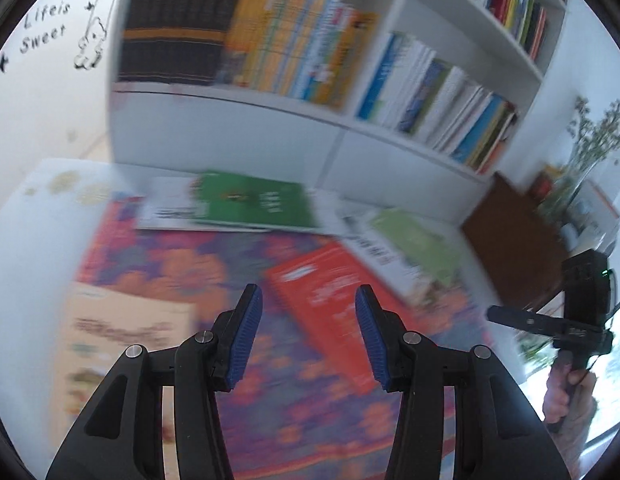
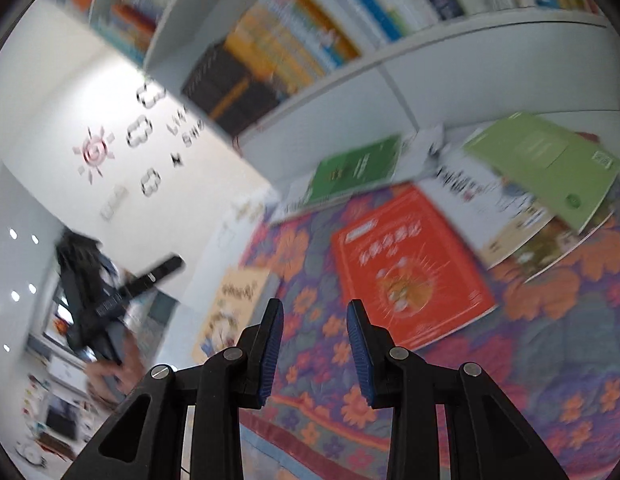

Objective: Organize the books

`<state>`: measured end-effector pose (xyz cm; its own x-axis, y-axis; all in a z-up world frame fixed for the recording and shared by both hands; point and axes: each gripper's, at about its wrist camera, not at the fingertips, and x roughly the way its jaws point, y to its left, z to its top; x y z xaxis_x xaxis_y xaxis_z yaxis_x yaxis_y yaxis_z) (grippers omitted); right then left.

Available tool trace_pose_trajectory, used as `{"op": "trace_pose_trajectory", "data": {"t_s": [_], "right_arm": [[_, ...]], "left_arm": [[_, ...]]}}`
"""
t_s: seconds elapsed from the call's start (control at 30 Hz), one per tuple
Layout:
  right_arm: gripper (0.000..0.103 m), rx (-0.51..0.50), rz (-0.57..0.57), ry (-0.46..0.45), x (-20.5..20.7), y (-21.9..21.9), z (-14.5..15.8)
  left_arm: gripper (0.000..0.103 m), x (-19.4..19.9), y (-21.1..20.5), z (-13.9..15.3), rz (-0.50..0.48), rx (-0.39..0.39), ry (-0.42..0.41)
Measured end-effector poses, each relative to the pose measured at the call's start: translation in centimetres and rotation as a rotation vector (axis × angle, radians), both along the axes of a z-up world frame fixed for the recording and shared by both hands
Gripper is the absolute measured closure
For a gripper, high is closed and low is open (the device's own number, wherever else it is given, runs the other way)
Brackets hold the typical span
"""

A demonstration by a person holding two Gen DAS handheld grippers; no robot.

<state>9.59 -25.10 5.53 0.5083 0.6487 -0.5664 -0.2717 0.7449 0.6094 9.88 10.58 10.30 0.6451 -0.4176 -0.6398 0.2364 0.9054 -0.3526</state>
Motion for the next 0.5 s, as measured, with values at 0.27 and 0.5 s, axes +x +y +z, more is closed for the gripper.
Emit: {"op": "trace_pose_trajectory", "data": {"t_s": [0.27,0.5], "right_arm": [[0.072,-0.029,-0.011,-0.017,4.2,-4.2,-3.8],[0.072,-0.134,-0.029,0.086,7.9,-2.5,-10.5]], "left_arm": [[0.056,3.0,-5.7,-9.0,0.047,-0.051,0.18],[0.056,3.7,-6.2,-14.8,0.055,-0.03,0.275]]}}
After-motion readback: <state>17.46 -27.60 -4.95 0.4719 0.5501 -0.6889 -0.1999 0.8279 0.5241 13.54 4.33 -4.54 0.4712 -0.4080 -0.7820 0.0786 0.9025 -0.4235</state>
